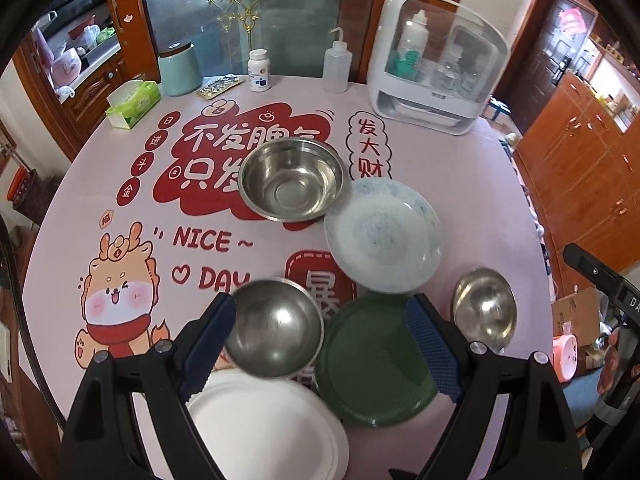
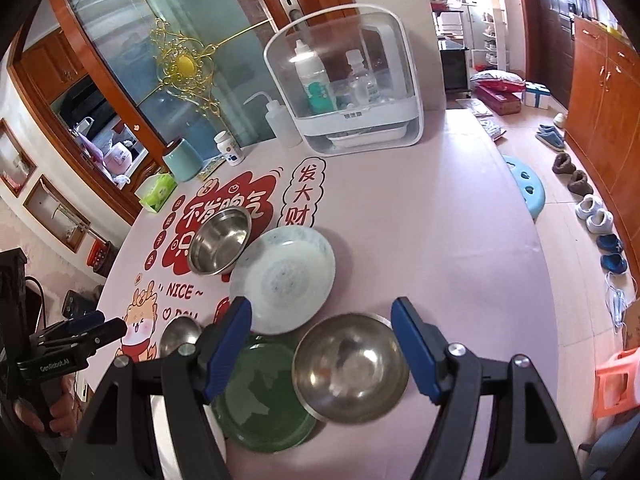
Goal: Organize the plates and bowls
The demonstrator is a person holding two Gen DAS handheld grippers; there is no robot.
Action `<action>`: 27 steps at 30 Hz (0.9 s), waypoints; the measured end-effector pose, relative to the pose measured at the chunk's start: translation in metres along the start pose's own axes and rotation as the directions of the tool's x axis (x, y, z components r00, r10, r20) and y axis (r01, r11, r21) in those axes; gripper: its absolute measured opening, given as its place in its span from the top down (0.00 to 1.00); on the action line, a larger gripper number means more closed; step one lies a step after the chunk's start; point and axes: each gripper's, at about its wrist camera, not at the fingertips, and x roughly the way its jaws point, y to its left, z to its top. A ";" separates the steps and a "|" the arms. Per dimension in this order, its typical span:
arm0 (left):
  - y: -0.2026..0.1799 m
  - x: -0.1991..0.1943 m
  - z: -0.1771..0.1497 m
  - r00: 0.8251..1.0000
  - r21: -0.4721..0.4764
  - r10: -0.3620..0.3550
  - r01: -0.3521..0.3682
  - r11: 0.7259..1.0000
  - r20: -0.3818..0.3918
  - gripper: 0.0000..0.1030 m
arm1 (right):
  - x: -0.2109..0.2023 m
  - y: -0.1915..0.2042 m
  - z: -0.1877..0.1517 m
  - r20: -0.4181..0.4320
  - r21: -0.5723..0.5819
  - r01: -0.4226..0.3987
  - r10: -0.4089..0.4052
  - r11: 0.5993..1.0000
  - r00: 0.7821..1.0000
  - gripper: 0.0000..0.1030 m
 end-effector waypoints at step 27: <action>-0.002 0.123 0.051 0.979 -0.114 0.046 -0.070 0.991 -0.198 0.16 | 0.151 -0.058 0.022 -0.267 0.349 -0.183 0.284 0.919 0.921 0.30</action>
